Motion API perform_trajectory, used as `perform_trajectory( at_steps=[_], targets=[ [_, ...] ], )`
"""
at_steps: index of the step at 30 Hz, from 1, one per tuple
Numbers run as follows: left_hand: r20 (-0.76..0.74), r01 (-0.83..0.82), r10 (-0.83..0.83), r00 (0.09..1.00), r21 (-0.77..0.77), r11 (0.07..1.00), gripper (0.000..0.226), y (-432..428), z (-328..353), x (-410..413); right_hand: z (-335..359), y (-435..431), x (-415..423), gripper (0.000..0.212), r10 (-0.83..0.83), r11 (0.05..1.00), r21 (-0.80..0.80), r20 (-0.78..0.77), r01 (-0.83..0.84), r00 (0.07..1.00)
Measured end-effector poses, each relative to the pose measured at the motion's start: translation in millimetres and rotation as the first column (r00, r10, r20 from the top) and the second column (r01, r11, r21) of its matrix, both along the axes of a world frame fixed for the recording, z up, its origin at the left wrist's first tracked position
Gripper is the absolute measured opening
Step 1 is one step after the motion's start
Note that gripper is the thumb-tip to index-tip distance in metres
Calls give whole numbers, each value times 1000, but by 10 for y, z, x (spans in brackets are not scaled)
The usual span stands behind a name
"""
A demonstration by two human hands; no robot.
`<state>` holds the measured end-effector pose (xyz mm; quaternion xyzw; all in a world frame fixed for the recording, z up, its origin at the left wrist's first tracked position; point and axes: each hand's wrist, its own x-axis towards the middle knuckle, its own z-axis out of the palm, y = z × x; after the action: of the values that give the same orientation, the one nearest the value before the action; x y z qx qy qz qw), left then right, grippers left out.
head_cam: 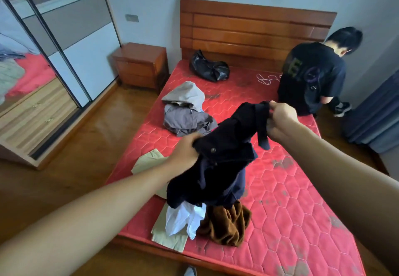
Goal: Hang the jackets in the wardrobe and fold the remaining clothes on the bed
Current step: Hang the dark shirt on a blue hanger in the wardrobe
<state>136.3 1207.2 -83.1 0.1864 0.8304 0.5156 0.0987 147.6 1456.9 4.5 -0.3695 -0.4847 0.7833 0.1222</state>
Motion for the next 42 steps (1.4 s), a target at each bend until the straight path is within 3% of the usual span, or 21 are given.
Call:
perform_trajectory(
  at_steps=[2, 5, 8, 10, 11, 12, 13, 15, 17, 19, 21, 23, 27, 30, 31, 34, 36, 38, 40, 42],
  targets=[
    [32, -20, 22, 999, -49, 999, 30, 72, 282, -203, -2, 64, 88, 18, 42, 998, 42, -31, -41, 999],
    [49, -39, 44, 998, -96, 995, 25, 230, 620, -470, -155, -50, 240, 40, 161, 901, 408, 1, -148, 987],
    [9, -44, 45, 999, -124, 991, 25, 376, 885, -585, -368, -327, 582, 58, 390, 594, 775, -45, -214, 920],
    [-19, -56, 54, 998, -132, 990, 30, 444, 1036, -596, -564, -547, 750, 65, 537, 335, 891, 88, -308, 839],
    [-26, -46, 43, 999, -131, 990, 32, 481, 1101, -596, -660, -650, 775, 67, 560, 273, 894, 152, -355, 815],
    [-30, -31, 27, 999, -135, 990, 34, 507, 1162, -595, -753, -736, 746, 59, 547, 279, 885, 174, -374, 819],
    [-39, -15, 9, 999, -148, 989, 35, 517, 1223, -589, -816, -810, 680, 40, 497, 347, 871, 144, -348, 855],
    [-98, 10, -31, 995, -210, 978, 35, 464, 1338, -599, -811, -869, 502, 11, 376, 598, 758, 21, -260, 927],
    [-225, -4, -77, 971, -338, 941, 32, 297, 1431, -645, -708, -817, 331, 14, 293, 803, 560, -73, -204, 953],
    [-345, -71, -132, 929, -516, 854, 26, 51, 1441, -726, -543, -737, 215, 11, 238, 868, 470, -111, -160, 965],
    [-350, -119, -163, 922, -659, 743, 26, -196, 1346, -804, -393, -681, 116, 15, 260, 823, 550, -141, -143, 955],
    [-342, -116, -187, 921, -699, 706, 40, -356, 1190, -813, -252, -668, 23, 19, 312, 758, 634, -147, -153, 939],
    [-362, 152, -325, 873, -432, 889, 84, -269, 1042, -625, -2, -759, -133, 32, 470, 629, 727, -72, -277, 880],
    [-312, 183, -272, 910, -285, 941, 82, -73, 1008, -534, 65, -787, -181, 37, 542, 522, 757, 60, -393, 838],
    [-286, 174, -245, 926, -251, 952, 77, -31, 1003, -519, 60, -766, -185, 38, 545, 532, 740, 74, -412, 835],
    [-158, 184, -209, 965, -162, 970, 63, 5, 1064, -461, -60, -646, -118, 41, 538, 674, 600, -1, -430, 843],
    [-139, 184, -210, 968, -179, 966, 57, 24, 1122, -454, -276, -626, -5, 42, 525, 689, 595, -16, -414, 851],
    [-169, 180, -224, 960, -244, 953, 54, 63, 1194, -464, -583, -695, 160, 37, 514, 556, 733, 68, -392, 855],
    [-194, 159, -223, 955, -298, 941, 51, 91, 1315, -453, -923, -824, 352, 32, 494, 351, 873, 133, -337, 859],
    [-199, 168, -247, 949, -345, 923, 44, 79, 1457, -442, -1204, -997, 488, 40, 486, 151, 956, 151, -253, 861]
  ],
)
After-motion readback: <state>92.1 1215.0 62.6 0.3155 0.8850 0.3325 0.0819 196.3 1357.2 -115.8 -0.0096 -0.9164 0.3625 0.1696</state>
